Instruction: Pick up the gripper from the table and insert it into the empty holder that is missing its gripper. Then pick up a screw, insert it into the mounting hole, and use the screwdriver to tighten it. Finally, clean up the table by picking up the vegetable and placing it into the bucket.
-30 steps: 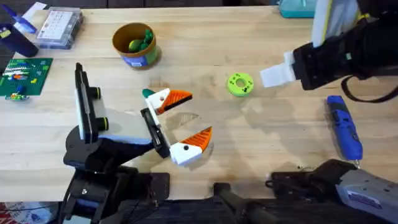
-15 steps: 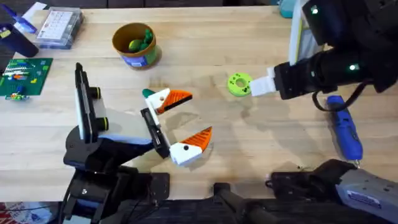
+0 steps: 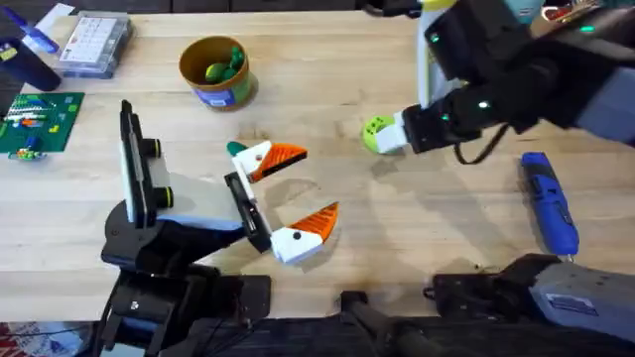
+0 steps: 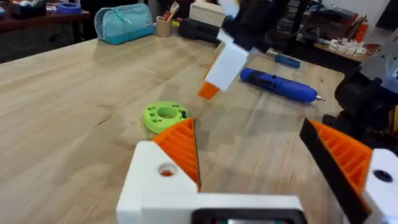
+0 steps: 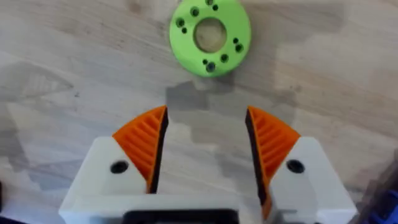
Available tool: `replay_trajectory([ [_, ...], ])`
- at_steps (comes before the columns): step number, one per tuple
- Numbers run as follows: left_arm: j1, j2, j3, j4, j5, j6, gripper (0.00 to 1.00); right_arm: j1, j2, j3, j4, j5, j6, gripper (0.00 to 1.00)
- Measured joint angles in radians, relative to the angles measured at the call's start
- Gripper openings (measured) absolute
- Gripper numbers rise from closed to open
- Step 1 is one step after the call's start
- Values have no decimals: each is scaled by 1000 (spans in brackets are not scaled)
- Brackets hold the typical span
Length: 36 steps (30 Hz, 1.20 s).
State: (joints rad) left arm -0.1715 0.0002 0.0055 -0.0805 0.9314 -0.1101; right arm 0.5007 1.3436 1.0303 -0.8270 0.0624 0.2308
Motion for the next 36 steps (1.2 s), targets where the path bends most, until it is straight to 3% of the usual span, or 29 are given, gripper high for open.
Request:
replay_trajectory([
  [13,0,0,0,0,0,0,995,0,181,0,94,0,-23,730],
  [22,0,0,0,0,0,0,995,0,229,0,139,0,-27,650],
  [27,0,0,0,0,0,0,995,0,236,0,157,0,-29,551],
  [32,0,0,0,0,0,0,995,0,267,0,166,1,-29,534],
  [36,0,0,0,-1,0,0,995,-1,271,0,166,11,-30,450],
])
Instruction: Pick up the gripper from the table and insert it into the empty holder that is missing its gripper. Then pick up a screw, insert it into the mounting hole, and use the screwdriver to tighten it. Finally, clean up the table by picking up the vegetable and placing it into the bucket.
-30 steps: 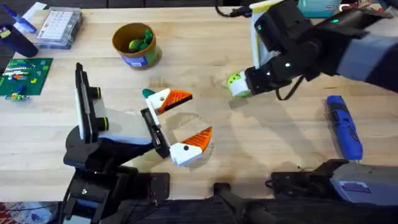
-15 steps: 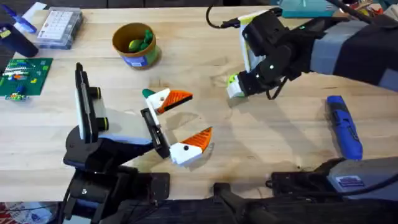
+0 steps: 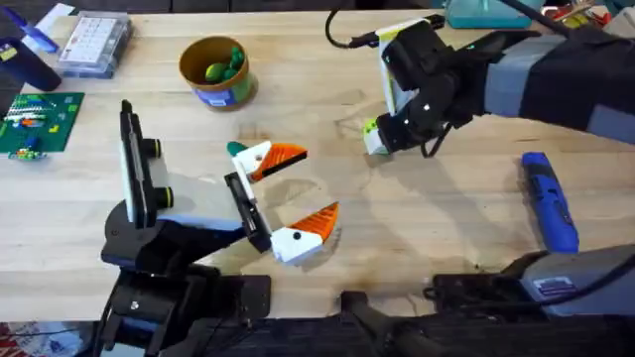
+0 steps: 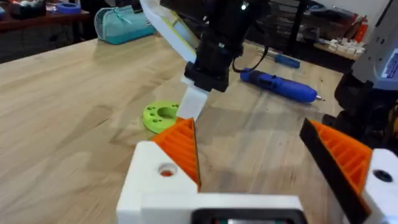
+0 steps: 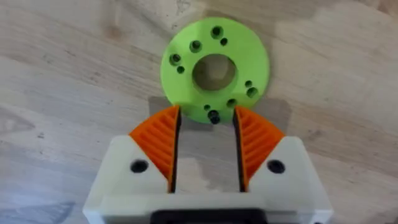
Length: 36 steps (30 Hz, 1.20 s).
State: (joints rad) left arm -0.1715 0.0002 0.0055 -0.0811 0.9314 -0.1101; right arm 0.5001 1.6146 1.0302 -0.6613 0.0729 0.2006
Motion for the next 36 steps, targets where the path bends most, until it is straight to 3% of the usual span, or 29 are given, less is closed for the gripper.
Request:
replay_trajectory([
  [5,0,0,0,0,0,0,995,-4,2,1,2,18,-2,289],
  [13,0,0,0,0,0,0,995,-6,2,1,4,20,-3,172],
  [14,0,0,0,0,0,0,995,-6,2,1,3,19,-3,93],
  [17,0,0,0,0,0,0,995,-6,2,1,3,12,-3,11],
  [29,0,0,0,0,0,0,995,-6,4,4,16,8,-13,4],
  [36,0,0,0,0,0,0,995,-6,-7,75,-93,-1,-37,4],
])
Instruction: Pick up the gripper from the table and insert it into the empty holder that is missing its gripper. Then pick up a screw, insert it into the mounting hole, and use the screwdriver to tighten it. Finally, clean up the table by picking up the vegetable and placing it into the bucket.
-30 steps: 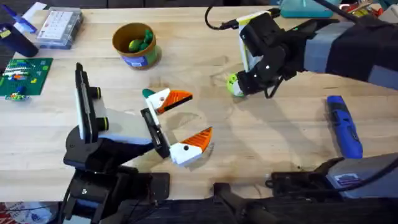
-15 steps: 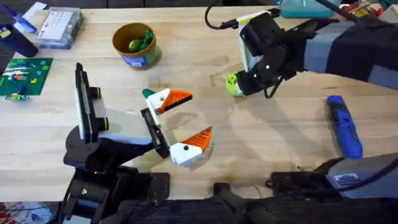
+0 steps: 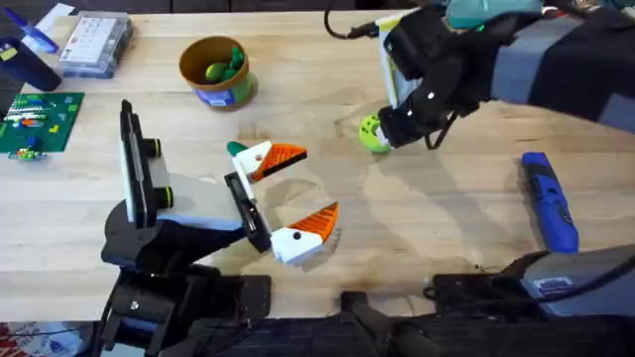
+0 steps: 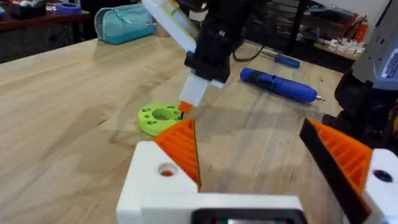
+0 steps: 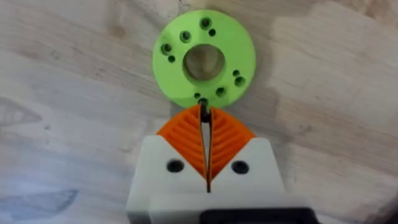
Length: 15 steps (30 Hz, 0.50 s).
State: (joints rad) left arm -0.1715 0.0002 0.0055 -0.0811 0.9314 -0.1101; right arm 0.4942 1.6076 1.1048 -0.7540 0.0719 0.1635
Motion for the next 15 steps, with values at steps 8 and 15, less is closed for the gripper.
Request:
replay_trajectory([
  [8,0,0,0,0,0,0,995,0,-99,132,-113,-10,-31,4],
  [15,0,0,0,0,0,0,995,0,-166,175,-151,-10,-37,4],
])
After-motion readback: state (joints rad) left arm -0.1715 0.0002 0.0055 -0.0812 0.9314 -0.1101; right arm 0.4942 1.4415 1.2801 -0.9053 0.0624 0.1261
